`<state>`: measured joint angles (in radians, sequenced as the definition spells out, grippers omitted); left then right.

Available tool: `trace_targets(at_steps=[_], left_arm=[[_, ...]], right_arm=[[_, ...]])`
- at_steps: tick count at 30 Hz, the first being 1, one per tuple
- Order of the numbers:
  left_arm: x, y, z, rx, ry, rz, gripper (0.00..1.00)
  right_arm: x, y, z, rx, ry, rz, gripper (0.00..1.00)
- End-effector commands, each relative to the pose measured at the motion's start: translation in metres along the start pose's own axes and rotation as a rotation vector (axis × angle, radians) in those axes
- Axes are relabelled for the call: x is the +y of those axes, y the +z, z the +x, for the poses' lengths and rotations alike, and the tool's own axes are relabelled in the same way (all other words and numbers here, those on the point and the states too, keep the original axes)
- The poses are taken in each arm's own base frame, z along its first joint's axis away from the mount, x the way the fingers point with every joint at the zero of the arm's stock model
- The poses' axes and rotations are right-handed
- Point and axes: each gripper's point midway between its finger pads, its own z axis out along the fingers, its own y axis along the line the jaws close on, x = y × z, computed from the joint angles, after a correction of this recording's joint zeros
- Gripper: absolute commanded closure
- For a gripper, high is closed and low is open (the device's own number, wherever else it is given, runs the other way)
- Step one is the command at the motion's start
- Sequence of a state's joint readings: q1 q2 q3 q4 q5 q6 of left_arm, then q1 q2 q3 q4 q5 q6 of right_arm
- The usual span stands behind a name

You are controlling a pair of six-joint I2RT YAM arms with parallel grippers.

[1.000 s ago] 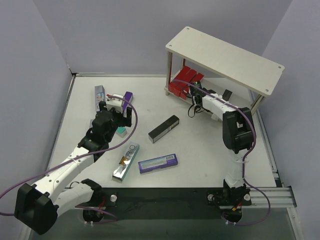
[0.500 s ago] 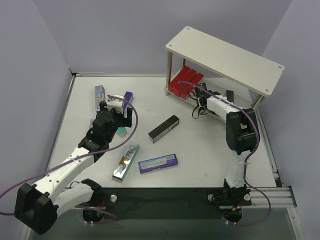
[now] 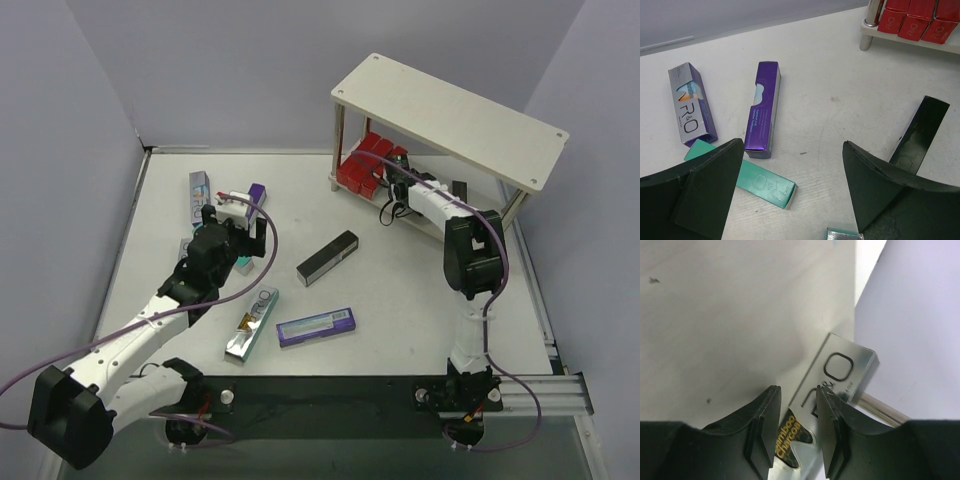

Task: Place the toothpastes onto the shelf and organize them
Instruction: Adjust the toothpaste on the shelf.

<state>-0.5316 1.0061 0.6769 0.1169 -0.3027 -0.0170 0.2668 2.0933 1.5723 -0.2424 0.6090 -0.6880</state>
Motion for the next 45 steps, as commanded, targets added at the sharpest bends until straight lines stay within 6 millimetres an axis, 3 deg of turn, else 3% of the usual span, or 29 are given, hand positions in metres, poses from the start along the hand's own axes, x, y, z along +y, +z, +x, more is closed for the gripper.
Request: trace_targets(at_steps=[1, 8, 23, 34, 39, 45], left_arm=[[-0.004, -0.001, -0.015, -0.060, -0.006, 0.012, 0.09], [-0.006, 0.000, -0.013, -0.055, -0.005, 0.020, 0.09], [-0.009, 0.001, -0.013, -0.054, -0.005, 0.031, 0.09], [-0.011, 0.001, -0.013, -0.057, -0.015, 0.034, 0.09], [-0.012, 0.002, -0.012, -0.058, -0.020, 0.034, 0.09], [-0.012, 0.004, -0.011, -0.057, -0.021, 0.031, 0.09]], right_arm=[[0.000, 0.013, 0.012, 0.066, -0.031, 0.010, 0.65], [0.000, 0.024, 0.042, 0.140, 0.007, 0.019, 0.65], [0.005, 0.011, 0.083, 0.195, 0.010, 0.016, 0.65], [0.002, 0.017, 0.112, 0.232, -0.021, 0.031, 0.66], [-0.007, 0.011, 0.104, 0.201, 0.001, 0.049, 0.66], [-0.014, -0.025, 0.064, 0.090, 0.092, 0.112, 0.66]])
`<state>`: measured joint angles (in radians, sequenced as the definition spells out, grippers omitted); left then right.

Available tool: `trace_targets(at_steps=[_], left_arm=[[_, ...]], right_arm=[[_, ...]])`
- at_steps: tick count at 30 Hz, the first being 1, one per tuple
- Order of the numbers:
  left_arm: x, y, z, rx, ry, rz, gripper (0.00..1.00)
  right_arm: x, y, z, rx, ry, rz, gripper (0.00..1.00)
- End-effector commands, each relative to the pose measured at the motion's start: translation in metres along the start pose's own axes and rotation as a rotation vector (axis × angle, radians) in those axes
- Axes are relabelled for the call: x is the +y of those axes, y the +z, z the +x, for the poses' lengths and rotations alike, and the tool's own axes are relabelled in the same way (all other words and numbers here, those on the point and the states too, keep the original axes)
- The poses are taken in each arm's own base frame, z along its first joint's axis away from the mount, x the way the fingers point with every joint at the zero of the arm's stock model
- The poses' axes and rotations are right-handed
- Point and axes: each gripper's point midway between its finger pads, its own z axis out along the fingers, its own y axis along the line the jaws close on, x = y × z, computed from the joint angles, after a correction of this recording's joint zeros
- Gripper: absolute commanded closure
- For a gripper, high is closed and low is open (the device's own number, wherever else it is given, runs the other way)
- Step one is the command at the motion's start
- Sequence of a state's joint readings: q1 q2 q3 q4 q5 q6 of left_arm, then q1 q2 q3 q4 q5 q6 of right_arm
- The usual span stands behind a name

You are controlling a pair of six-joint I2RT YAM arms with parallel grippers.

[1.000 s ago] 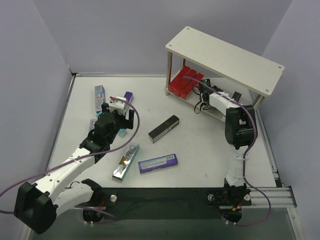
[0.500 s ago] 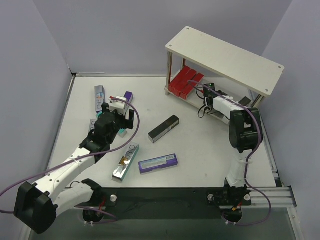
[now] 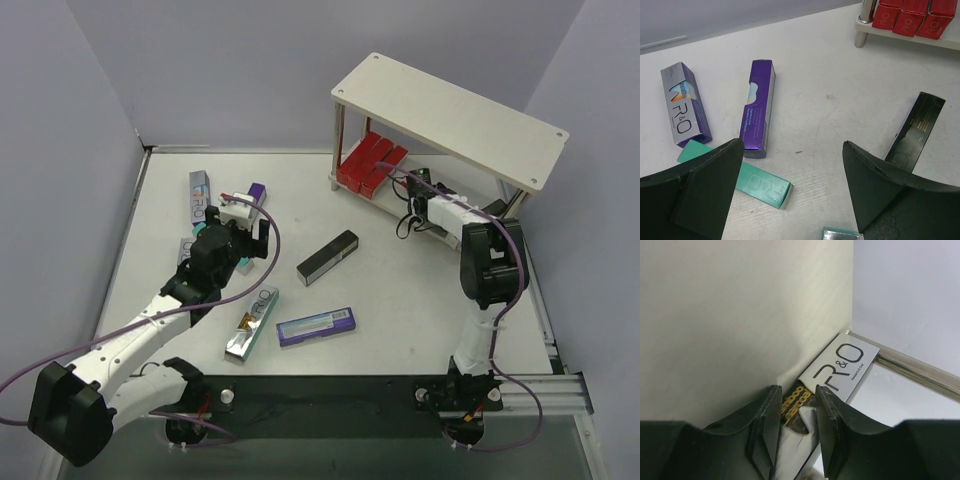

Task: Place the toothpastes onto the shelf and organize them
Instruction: Adjust the toothpaste on the shelf.

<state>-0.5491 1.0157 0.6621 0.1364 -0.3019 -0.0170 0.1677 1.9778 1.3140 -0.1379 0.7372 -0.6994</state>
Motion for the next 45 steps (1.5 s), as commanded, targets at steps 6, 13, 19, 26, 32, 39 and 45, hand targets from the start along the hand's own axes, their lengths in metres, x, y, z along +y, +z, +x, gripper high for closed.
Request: trace_targets(at_steps=[6, 13, 19, 26, 32, 39, 45], left_arm=[[-0.002, 0.002, -0.016, -0.064, -0.027, 0.003, 0.09], [-0.003, 0.002, -0.016, -0.067, -0.031, 0.004, 0.09], [-0.004, 0.000, -0.018, -0.074, -0.023, 0.010, 0.09], [-0.008, -0.001, -0.019, -0.077, -0.014, 0.022, 0.09], [-0.015, -0.002, -0.018, -0.074, -0.008, 0.038, 0.09], [-0.018, -0.003, -0.017, -0.077, -0.003, 0.043, 0.09], [-0.023, -0.004, -0.016, -0.077, -0.001, 0.052, 0.09]], right_arm=[[-0.016, -0.085, -0.037, -0.161, 0.352, 0.097, 0.63], [-0.011, -0.121, -0.027, -0.224, 0.550, 0.043, 0.43], [0.003, -0.117, 0.000, -0.195, 0.373, 0.021, 0.42], [0.004, -0.110, 0.030, -0.111, 0.447, 0.026, 0.42], [-0.001, -0.114, 0.026, -0.113, 0.700, 0.002, 0.31], [-0.009, -0.109, 0.023, -0.078, 0.981, 0.107, 0.31], [-0.011, -0.107, 0.031, -0.036, 1.190, 0.187, 0.29]])
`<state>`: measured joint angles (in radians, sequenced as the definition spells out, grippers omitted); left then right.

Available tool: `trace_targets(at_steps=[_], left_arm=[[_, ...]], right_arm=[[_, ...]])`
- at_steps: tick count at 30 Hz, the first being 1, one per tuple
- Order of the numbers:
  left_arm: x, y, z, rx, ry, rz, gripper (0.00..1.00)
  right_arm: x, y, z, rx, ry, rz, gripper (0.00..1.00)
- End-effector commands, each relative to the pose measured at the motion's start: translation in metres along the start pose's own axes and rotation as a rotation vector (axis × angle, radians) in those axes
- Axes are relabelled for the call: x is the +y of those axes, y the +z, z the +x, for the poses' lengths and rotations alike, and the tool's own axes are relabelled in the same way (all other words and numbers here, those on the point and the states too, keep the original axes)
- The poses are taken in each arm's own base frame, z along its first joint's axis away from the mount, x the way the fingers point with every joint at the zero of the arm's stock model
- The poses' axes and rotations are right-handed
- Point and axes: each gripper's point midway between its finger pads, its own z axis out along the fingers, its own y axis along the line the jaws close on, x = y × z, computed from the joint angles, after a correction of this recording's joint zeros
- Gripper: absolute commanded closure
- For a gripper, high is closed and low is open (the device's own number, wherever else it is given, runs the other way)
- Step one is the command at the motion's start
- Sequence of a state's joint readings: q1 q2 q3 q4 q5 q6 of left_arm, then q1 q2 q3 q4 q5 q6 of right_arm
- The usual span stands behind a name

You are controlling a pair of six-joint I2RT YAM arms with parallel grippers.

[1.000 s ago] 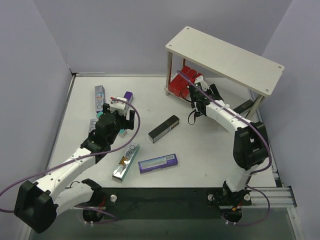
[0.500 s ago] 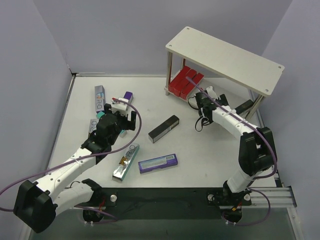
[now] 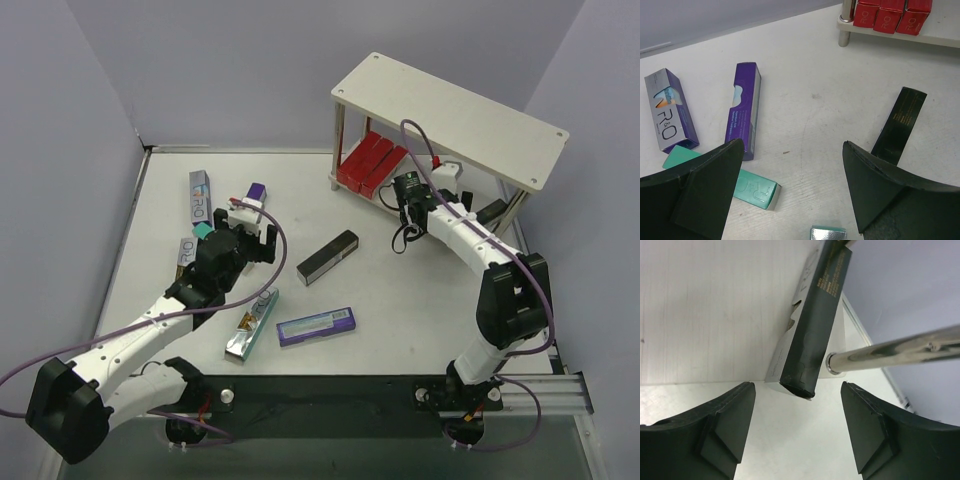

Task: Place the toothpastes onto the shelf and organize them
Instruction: Adjust the toothpaste on the shelf.

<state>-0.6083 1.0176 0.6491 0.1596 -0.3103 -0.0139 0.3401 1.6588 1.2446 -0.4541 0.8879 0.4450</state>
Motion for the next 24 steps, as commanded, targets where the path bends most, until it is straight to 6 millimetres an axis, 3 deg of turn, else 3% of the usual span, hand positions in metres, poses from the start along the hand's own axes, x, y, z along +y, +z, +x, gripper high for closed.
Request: trace_targets(at_steps=[1, 10, 24], left_arm=[[-0.004, -0.001, -0.019, -0.070, -0.012, 0.005, 0.09], [-0.011, -0.003, -0.015, -0.084, -0.013, 0.012, 0.09], [-0.019, -0.007, -0.014, -0.102, 0.018, 0.029, 0.09]], right_arm=[[-0.014, 0.000, -0.002, -0.010, 0.245, 0.119, 0.29], [-0.018, 0.013, 0.032, 0.077, 0.449, 0.173, 0.29], [-0.004, 0.043, 0.048, 0.158, 0.487, 0.196, 0.41]])
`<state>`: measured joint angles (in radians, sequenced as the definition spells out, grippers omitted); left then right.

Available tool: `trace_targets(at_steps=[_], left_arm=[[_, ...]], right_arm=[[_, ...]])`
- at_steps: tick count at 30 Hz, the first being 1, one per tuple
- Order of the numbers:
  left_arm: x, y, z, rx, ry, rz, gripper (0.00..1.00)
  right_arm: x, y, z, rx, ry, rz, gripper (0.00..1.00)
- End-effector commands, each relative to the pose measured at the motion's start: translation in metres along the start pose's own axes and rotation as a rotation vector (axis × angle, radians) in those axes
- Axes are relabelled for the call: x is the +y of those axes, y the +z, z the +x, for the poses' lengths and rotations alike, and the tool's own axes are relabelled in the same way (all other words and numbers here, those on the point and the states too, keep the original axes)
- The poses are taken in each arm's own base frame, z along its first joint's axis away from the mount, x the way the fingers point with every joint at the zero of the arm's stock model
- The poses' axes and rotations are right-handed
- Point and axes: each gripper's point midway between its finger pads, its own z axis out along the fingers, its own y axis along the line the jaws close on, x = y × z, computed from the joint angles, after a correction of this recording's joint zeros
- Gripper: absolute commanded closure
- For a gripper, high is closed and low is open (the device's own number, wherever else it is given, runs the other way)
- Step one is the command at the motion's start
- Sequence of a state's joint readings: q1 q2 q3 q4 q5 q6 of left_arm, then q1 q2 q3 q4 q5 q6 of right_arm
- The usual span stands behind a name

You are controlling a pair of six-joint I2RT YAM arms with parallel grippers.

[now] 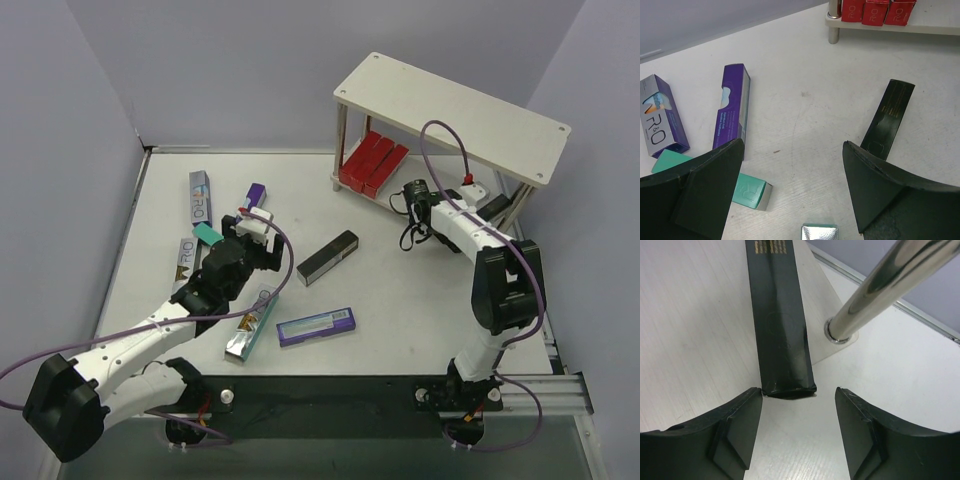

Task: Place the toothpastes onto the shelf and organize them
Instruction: Adjust the toothpaste on the shelf.

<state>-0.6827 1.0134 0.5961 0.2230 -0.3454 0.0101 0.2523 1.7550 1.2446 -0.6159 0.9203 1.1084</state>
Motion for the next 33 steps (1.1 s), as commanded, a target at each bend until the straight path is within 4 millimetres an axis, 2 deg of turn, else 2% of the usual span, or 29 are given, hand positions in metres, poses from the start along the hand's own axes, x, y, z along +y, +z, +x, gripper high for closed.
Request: trace_targets(at_steps=[1, 7, 14, 19, 24, 28, 29, 31, 33], left_arm=[[0.000, -0.002, -0.023, -0.083, -0.013, -0.009, 0.09], [-0.002, -0.002, -0.023, -0.084, -0.009, -0.003, 0.09], [-0.002, -0.004, -0.025, -0.091, -0.005, -0.002, 0.09], [-0.002, -0.005, -0.029, -0.103, -0.009, 0.002, 0.09], [-0.008, -0.006, -0.032, -0.105, -0.015, 0.032, 0.09], [-0.011, -0.006, -0.033, -0.103, -0.017, 0.050, 0.09], [-0.010, -0.005, -0.034, -0.103, -0.016, 0.049, 0.09], [-0.014, -0.003, -0.031, -0.091, -0.009, 0.061, 0.09], [-0.015, -0.001, -0.029, -0.083, -0.005, 0.066, 0.09]], right_arm=[[-0.002, 0.012, 0.011, 0.054, -0.015, 0.017, 0.41], [0.005, 0.017, 0.016, 0.075, -0.027, -0.020, 0.48], [0.008, 0.011, 0.014, 0.071, -0.034, -0.059, 0.47], [0.012, -0.016, -0.001, -0.023, -0.135, -0.117, 0.45], [0.016, -0.049, -0.002, -0.055, -0.240, -0.217, 0.41], [0.009, -0.066, 0.002, -0.020, -0.299, -0.311, 0.36], [0.005, -0.067, 0.010, 0.007, -0.330, -0.341, 0.36], [0.001, -0.078, 0.004, 0.007, -0.330, -0.408, 0.34], [-0.005, -0.085, 0.002, -0.001, -0.417, -0.480, 0.31]])
